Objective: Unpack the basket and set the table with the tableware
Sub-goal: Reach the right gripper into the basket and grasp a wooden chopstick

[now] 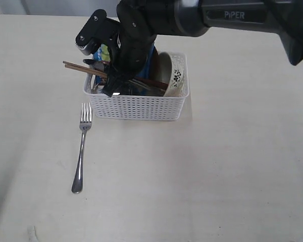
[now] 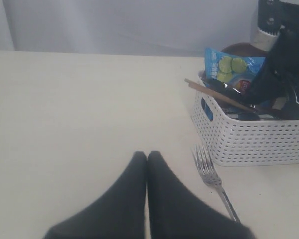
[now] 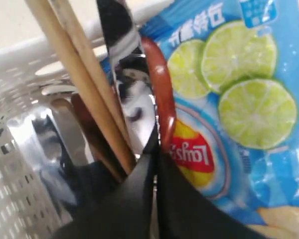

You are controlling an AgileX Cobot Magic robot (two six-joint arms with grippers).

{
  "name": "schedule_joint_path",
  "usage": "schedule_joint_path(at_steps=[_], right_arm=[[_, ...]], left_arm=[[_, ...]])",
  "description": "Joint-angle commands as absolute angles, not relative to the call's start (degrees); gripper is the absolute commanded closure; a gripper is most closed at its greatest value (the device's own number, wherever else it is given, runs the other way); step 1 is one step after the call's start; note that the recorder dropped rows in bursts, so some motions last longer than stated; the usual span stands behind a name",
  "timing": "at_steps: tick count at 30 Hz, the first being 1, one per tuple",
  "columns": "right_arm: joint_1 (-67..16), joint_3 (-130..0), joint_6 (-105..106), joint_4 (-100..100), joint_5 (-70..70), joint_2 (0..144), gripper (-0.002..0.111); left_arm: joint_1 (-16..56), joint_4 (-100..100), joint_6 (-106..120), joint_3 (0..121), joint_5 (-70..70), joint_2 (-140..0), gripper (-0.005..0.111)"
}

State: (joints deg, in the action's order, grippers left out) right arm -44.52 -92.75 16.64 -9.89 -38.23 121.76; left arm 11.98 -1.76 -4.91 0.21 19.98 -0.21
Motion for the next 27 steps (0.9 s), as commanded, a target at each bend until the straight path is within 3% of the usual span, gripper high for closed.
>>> schedule_joint_path(at_steps=[1, 17, 20, 24, 27], right_arm=[[-44.11, -92.71, 17.33, -10.59, -38.42, 118.91, 0.109], [-44.11, -92.71, 19.01, -5.93, -42.17, 116.72, 0.108], [-44.11, -92.71, 19.31, -4.48, -42.06, 117.40, 0.095], [-44.11, -92.71, 19.31, -4.32, -40.97, 119.73, 0.057], [-44.11, -92.71, 19.31, -4.32, -39.25, 120.99, 0.059]], left_arm=[[12.24, -1.72, -4.73, 0.00, 19.85, 0.00, 0.107], [12.24, -1.72, -4.73, 0.00, 19.85, 0.00, 0.107], [12.24, -1.72, -4.73, 0.00, 19.85, 0.00, 0.107], [12.24, -1.72, -4.73, 0.00, 19.85, 0.00, 0.107], [12.24, -1.72, -4.73, 0.00, 19.85, 0.00, 0.107]])
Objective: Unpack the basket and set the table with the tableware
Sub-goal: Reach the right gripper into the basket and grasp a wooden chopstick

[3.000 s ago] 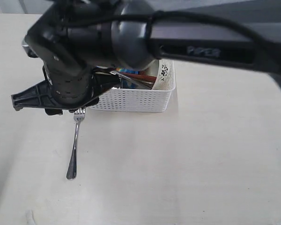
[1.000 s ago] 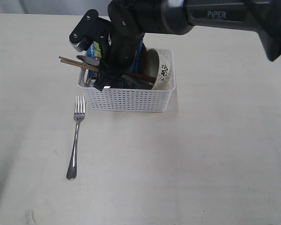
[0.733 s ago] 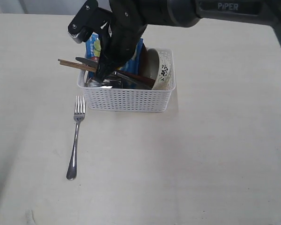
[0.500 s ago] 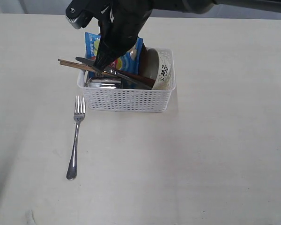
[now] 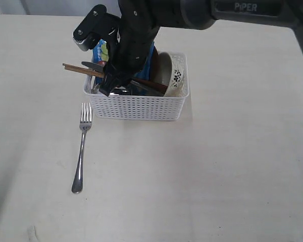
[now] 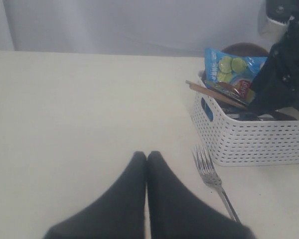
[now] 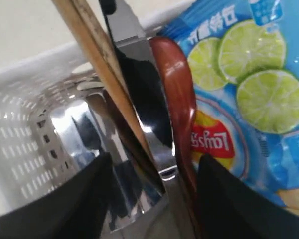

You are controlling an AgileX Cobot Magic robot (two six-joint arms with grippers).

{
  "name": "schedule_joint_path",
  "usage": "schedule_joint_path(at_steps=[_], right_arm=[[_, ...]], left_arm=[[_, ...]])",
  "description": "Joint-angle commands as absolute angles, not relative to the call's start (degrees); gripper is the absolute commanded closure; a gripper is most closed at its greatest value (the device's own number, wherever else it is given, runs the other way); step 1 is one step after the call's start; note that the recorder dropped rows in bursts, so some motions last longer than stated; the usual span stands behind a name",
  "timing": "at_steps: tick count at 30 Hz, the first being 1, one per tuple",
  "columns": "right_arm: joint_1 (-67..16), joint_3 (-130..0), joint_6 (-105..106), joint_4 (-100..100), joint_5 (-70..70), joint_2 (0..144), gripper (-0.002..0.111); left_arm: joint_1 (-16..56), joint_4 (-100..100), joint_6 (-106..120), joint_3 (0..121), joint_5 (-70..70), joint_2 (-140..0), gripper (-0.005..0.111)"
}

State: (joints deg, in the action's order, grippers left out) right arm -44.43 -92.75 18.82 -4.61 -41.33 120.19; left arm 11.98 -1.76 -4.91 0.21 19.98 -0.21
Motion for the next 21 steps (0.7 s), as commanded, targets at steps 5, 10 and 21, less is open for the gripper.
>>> schedule_joint_path(at_steps=[5, 10, 21], right_arm=[[-44.11, -92.71, 19.31, -4.32, -36.39, 123.64, 0.060], [-44.11, -92.71, 18.74, -4.53, -35.10, 124.35, 0.082], [-44.11, -92.71, 18.85, -5.40, -36.29, 121.10, 0.109]], left_arm=[[12.24, -1.72, -4.73, 0.00, 19.85, 0.00, 0.107], [12.24, -1.72, -4.73, 0.00, 19.85, 0.00, 0.107], [12.24, -1.72, -4.73, 0.00, 19.85, 0.00, 0.107]])
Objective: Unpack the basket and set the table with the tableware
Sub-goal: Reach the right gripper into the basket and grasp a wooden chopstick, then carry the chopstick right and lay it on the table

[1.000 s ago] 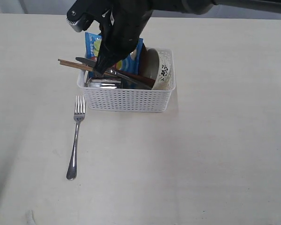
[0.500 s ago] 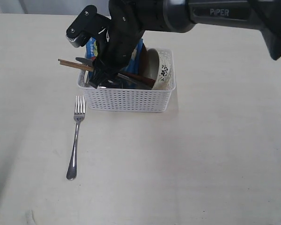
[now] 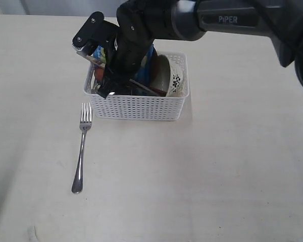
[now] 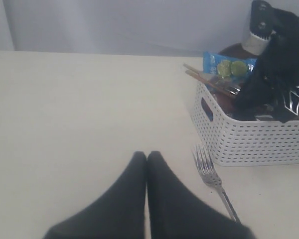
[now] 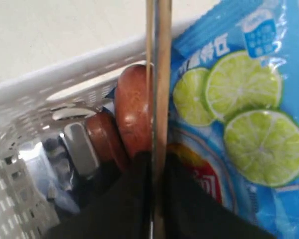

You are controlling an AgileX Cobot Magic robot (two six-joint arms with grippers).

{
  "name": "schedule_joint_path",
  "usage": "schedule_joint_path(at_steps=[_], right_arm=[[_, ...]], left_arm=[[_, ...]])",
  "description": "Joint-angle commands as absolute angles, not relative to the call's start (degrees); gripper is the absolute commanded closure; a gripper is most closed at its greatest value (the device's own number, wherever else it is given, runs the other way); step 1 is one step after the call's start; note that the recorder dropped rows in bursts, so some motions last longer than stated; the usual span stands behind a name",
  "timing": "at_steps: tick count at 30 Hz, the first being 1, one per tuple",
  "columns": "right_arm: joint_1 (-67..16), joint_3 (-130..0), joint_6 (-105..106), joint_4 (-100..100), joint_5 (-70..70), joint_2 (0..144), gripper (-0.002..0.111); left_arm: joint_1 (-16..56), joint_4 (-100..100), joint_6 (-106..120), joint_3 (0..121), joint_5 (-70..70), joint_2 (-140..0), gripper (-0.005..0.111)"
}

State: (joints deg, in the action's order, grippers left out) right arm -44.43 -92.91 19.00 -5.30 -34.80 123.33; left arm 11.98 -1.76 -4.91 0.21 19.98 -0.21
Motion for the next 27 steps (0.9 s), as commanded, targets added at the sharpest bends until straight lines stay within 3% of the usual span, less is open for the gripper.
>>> schedule_joint_path(at_steps=[1, 27], right_arm=[[-44.11, -92.71, 18.85, -5.49, -36.29, 120.35, 0.109], [-43.39, -96.68, 14.99, -6.33, -44.16, 106.91, 0.109]], left_arm=[[12.24, -1.72, -4.73, 0.00, 19.85, 0.00, 0.107], [12.24, -1.72, -4.73, 0.00, 19.85, 0.00, 0.107]])
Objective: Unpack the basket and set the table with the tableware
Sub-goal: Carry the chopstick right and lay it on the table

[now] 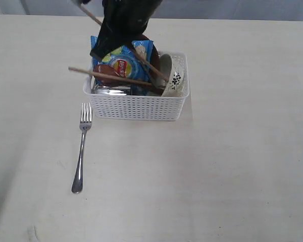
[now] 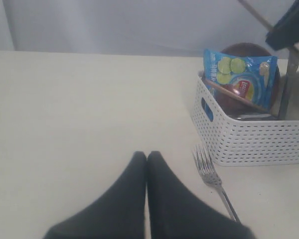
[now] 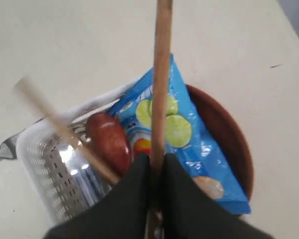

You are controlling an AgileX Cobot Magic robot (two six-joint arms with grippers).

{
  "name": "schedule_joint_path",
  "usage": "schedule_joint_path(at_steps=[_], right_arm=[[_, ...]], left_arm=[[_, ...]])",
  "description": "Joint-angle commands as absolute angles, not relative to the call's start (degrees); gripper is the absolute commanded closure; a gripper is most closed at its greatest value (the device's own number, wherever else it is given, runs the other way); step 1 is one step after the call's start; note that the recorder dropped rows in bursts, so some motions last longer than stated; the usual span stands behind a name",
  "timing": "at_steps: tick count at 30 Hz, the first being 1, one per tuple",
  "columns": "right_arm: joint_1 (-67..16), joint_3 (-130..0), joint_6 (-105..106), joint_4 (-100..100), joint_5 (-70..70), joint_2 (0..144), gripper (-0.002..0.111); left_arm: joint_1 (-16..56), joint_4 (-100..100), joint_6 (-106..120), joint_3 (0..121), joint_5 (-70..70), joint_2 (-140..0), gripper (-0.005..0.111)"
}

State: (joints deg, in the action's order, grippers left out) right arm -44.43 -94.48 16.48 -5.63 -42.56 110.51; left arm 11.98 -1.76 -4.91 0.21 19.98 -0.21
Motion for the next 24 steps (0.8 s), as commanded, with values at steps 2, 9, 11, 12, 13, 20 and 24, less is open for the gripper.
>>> schedule_joint_path(at_steps=[2, 9, 11, 12, 13, 20, 24], right_arm=[[-42.13, -97.51, 14.21, -5.37, -44.65, 106.32, 0.109], [-37.26, -97.92, 16.09, 4.88, -45.22, 106.93, 0.109], [-36.80, -97.92, 16.47, 6.35, -44.28, 106.79, 0.109], [-36.80, -97.92, 16.47, 6.46, -43.96, 106.54, 0.109], [-36.80, -97.92, 16.47, 6.45, -43.60, 106.42, 0.109], [-36.80, -97.92, 18.38, 10.39, -43.84, 106.42, 0.109], [-36.80, -97.92, 18.65, 9.95, -43.46, 106.30, 0.109]], left_arm=[[12.24, -1.72, -4.73, 0.00, 19.85, 0.00, 0.107], [12.24, -1.72, -4.73, 0.00, 19.85, 0.00, 0.107], [12.24, -1.72, -4.73, 0.00, 19.85, 0.00, 0.107], [12.24, -1.72, -4.73, 0.00, 19.85, 0.00, 0.107], [12.24, -1.72, -4.73, 0.00, 19.85, 0.00, 0.107], [12.24, -1.72, -4.73, 0.00, 19.85, 0.00, 0.107], [12.24, -1.72, -4.73, 0.00, 19.85, 0.00, 0.107]])
